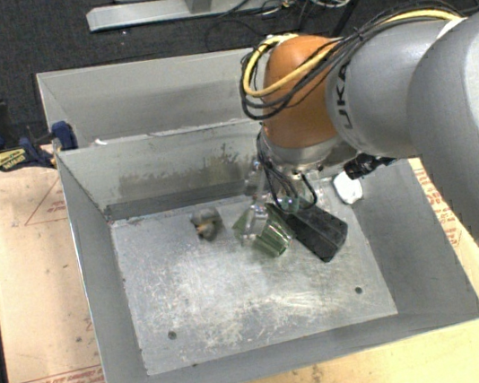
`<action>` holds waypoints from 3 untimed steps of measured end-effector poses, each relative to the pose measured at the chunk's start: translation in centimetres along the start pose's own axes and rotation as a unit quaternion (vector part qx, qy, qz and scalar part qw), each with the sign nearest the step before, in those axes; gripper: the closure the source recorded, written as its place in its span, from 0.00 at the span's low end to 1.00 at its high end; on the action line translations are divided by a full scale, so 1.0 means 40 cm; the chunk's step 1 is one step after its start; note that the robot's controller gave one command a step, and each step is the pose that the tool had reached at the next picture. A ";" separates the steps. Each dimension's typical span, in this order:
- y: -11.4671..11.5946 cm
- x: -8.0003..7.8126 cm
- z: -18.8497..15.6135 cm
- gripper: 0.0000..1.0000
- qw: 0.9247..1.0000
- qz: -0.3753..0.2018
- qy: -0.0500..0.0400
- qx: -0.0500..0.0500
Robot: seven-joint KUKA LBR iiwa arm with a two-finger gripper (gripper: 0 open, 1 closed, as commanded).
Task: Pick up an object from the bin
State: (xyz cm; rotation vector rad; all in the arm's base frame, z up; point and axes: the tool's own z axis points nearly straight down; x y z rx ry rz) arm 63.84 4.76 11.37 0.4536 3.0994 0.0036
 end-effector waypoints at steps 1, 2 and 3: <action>-0.001 -0.055 0.091 1.00 0.999 -0.046 0.004 -0.002; -0.003 -0.060 0.090 0.00 0.999 -0.046 -0.001 -0.002; -0.003 -0.060 0.089 0.00 0.999 -0.046 -0.001 -0.002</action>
Offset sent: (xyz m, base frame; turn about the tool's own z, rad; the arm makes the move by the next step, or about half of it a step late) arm 0.0000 0.0000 0.0000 0.0000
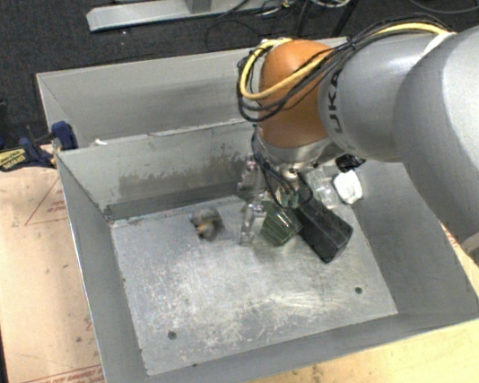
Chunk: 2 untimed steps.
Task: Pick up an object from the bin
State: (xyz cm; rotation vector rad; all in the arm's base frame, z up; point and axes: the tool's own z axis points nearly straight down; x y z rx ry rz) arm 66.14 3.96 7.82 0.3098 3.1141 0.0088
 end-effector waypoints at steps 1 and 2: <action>-0.136 0.009 -0.018 0.00 1.000 0.008 0.006 0.001; -0.193 -0.014 0.004 1.00 1.000 0.028 0.004 -0.002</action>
Offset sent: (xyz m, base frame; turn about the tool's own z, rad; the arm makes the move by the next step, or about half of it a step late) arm -0.0133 -0.0822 -0.0082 0.0561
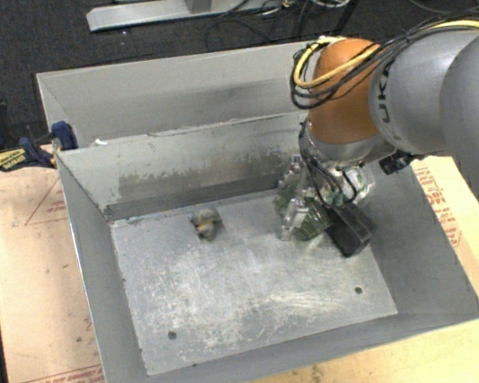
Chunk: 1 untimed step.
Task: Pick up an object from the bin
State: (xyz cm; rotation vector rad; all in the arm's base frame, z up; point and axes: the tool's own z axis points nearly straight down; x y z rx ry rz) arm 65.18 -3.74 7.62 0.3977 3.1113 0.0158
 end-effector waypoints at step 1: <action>0.000 -0.001 0.000 1.00 1.000 0.000 -0.001 0.000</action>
Offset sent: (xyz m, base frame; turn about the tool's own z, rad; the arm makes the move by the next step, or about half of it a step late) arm -0.0085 0.0066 0.1435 -0.0241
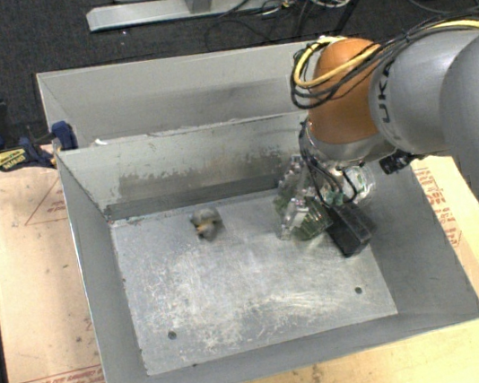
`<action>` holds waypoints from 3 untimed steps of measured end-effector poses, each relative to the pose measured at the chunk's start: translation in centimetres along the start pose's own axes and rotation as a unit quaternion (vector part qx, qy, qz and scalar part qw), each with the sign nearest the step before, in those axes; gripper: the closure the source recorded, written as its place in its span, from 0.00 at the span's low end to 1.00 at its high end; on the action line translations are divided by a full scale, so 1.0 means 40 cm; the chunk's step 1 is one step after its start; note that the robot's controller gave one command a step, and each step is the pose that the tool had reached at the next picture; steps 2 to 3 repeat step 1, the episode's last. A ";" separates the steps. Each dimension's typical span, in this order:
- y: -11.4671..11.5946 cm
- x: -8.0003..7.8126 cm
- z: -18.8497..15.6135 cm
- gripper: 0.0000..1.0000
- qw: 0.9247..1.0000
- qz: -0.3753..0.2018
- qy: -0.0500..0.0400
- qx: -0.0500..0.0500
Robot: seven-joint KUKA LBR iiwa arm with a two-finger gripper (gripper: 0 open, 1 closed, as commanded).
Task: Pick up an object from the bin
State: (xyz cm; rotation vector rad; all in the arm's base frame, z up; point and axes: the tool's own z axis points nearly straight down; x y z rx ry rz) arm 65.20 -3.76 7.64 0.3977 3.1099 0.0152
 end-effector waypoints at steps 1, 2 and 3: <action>0.017 0.022 -0.360 1.00 1.000 -0.012 0.001 0.004; 0.017 0.022 -0.360 1.00 1.000 -0.012 0.001 0.004; 0.017 0.022 -0.360 1.00 1.000 -0.012 0.001 0.004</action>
Offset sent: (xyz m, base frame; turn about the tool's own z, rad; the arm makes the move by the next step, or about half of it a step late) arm 0.0000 0.0000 0.0000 0.0000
